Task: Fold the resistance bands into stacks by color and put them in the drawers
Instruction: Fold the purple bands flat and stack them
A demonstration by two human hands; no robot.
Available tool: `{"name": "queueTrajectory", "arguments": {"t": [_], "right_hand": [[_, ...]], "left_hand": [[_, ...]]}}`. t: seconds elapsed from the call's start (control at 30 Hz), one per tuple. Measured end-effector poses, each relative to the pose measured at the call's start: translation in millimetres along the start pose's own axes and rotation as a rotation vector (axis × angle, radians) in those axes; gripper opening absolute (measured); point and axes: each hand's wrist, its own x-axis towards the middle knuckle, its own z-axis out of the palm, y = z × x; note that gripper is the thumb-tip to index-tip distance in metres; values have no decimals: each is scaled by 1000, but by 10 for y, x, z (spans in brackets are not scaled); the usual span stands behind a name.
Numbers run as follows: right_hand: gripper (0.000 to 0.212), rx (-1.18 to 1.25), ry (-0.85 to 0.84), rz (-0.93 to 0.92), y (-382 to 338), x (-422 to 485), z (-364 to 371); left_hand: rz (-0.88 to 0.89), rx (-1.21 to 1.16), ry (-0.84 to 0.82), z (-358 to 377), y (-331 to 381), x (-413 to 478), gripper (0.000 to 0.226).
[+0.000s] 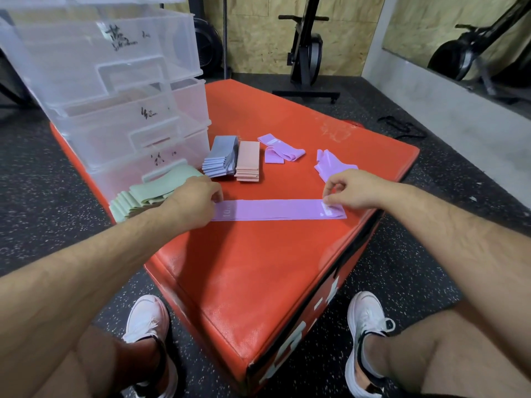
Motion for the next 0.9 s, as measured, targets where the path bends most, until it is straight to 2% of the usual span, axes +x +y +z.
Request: {"name": "queueTrajectory", "arguments": {"t": [0.23,0.43,0.6,0.7,0.9], "right_hand": [[20,-37,216,-159,-343,512,193],[32,-164,225,-80,-601,988,309],[43,-198,102,-9,-617,1279,393],[40,-160,130,17,-619,1320,401],[29,-62,235,-75,-569,1192,314]], "left_hand": [[78,-86,120,-72,387,505,27],[86,-76,81,66,623,997,33],[68,-76,46,136,676,1217,39],[53,-56,33,157,676,1269,39],[30,-106,22,178,573,1257,38]]}}
